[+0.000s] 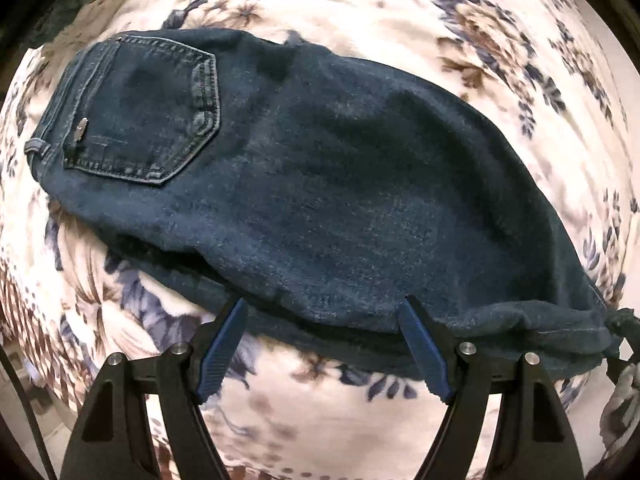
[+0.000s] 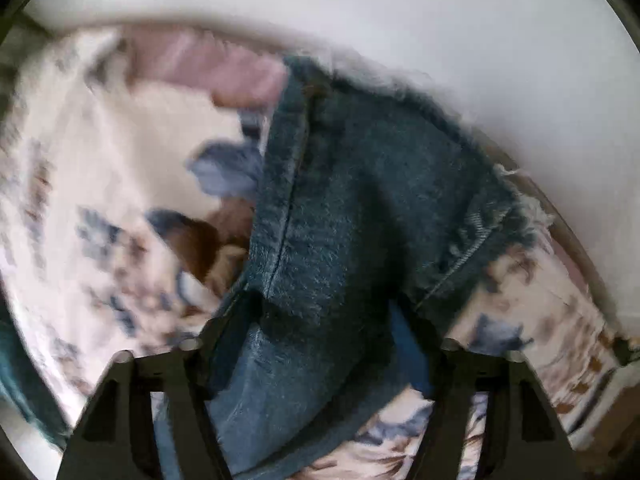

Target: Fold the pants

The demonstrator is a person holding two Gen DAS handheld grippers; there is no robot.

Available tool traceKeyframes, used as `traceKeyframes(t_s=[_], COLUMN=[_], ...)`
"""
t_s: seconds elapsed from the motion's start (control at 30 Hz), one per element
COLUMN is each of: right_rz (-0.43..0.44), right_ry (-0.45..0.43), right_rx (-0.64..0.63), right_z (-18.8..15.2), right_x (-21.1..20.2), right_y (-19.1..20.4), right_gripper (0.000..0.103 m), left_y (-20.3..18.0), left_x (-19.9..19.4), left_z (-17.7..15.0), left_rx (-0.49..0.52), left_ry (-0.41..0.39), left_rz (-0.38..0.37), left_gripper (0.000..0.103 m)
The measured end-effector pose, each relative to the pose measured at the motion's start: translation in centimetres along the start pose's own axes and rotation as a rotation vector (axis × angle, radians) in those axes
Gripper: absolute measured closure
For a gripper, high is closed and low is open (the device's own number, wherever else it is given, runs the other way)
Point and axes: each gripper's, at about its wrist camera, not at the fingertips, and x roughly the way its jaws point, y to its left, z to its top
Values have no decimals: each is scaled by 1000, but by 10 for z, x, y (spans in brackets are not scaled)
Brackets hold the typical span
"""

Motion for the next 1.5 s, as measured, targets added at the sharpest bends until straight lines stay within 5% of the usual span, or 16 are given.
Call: traceKeyframes(t_s=[0.1,0.17,0.27,0.37,0.5,0.63,0.83,0.87,0.9,0.93,1.03,1.1,1.13,1.2,1.27,1.5], right_rz=[156,306,397,174,133,207,342,350,315,279,356,365,267,109,63,313], right_ry=[-122,-228,-248,-132,-41,-129,-5,-2,2,14,-132,-190,-213,-200,-138,103], right_rx=[-51,-83,-106,-119,37,162,364,381,376,365,101,-32,-65,-76,-41,67], right_z=[-6,-15,-24,-26,-29,-28,-23,-22,-20,-18,2,13,17,19,12,-48], right_x=[-45,-84,-91,-51,-31,-63,-33,-24,-19,-20,-64,-83,-89,-88,-88,-31], right_y=[7,-4,-36,-59,-90,-94,-106,-113,-109,-107,-54,-34,-26,-22,-37,-25], right_gripper=[93,93,93,67,32,31,31,35,72,85,85,70,49,32,32,32], left_y=[4,8,2,-10,-16,-25,-32,-38,-42,-45,-65,-69,-72,-79,-80,-80], left_x=[-4,-4,3,15,25,30,37,35,33,32,29,31,31,32,33,42], left_z=[-4,-5,-19,-33,-46,-58,-57,-53,-51,-52,-48,-44,-44,-43,-47,-48], left_rx=[16,38,66,72,93,120,94,95,100,109,149,168,172,170,161,85], left_ry=[-16,-18,-16,5,25,30,51,48,44,34,0,-10,-7,10,19,67], left_rz=[-9,-4,14,16,17,14,-47,-48,-49,-49,-39,-29,-29,-36,-56,-118], left_gripper=[26,26,26,26,26,26,26,26,26,26,26,26,26,26,26,26])
